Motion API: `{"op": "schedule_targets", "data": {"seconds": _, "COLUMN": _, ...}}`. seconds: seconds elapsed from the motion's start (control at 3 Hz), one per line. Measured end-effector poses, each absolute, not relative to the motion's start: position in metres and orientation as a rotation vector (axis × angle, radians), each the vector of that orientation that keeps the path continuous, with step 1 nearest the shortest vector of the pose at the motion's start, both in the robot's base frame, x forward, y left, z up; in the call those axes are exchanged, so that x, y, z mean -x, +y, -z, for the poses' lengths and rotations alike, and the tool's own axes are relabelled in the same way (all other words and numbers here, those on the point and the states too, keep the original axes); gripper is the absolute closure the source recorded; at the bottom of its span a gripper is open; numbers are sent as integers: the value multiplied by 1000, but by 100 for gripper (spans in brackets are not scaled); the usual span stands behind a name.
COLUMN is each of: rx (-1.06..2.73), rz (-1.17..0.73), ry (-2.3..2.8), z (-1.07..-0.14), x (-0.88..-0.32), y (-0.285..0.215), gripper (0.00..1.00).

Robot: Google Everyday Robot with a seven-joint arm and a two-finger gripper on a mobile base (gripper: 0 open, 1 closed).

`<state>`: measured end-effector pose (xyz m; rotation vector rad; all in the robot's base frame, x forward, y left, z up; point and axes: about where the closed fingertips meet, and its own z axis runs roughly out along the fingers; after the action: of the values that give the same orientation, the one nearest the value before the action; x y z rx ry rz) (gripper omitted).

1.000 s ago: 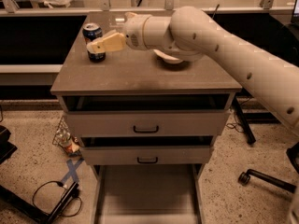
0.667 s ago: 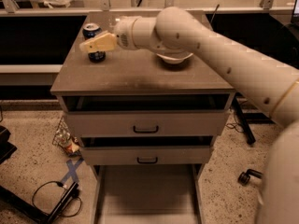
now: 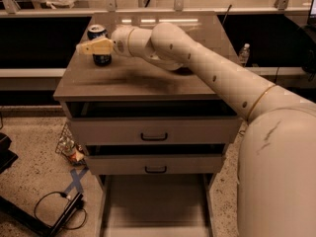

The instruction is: Place pepsi can into bottom drawer

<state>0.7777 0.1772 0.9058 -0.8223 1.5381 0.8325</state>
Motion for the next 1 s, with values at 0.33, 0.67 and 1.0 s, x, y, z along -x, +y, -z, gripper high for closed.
{"op": "schedule_targets", "data": {"seconds": 0.33, "rx": 816, "rz": -850, "ry": 1499, "z": -910, "x": -788, "y": 191, "gripper": 26}}
{"op": "schedule_targets", "data": {"seconds": 0.67, "rx": 817, "rz": -853, "ry": 1498, "z": -910, "x": -787, "y": 193, "gripper": 49}}
{"op": "schedule_targets", "data": {"seconds": 1.0, "rx": 820, "rz": -856, "ry": 1497, "z": -910, "x": -786, "y": 195, "gripper": 71}}
